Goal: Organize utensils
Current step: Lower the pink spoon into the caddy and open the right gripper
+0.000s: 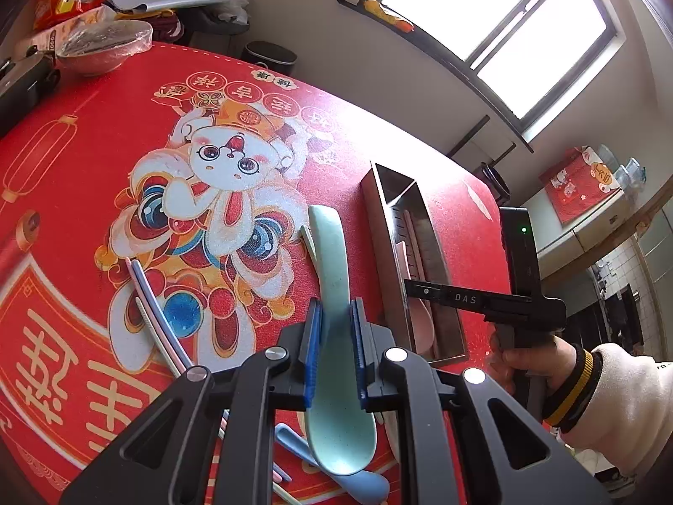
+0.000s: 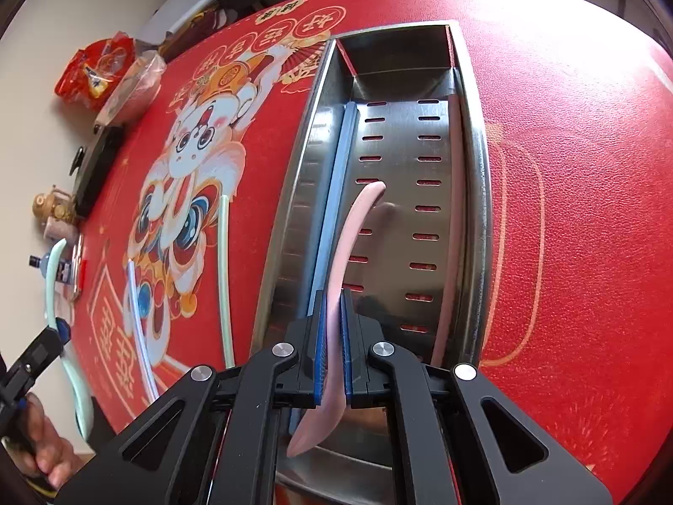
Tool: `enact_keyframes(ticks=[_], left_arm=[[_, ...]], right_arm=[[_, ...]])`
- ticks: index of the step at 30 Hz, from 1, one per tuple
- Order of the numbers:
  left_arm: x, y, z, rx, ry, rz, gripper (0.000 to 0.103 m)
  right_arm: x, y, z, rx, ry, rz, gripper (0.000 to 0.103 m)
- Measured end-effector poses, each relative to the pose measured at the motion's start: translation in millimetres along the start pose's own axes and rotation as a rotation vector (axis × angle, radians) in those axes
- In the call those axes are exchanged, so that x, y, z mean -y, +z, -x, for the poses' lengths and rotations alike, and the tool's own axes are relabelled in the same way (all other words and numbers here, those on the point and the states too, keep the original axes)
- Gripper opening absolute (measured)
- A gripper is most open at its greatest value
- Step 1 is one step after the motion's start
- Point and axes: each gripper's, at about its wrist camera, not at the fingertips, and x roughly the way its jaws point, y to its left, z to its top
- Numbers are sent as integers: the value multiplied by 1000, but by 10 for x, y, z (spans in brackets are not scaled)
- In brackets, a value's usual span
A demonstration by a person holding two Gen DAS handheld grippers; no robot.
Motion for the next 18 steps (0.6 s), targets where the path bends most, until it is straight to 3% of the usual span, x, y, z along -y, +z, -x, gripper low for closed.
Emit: enact_keyframes(ticks=[9,18], left_arm=[[97,6,-47,-8,11,-20,14],[293,43,-108,-20,-4,-73,14]], right_arm=[[-10,-22,26,-7,-31,12,8],[51,-55,341,65,-94,37,8]])
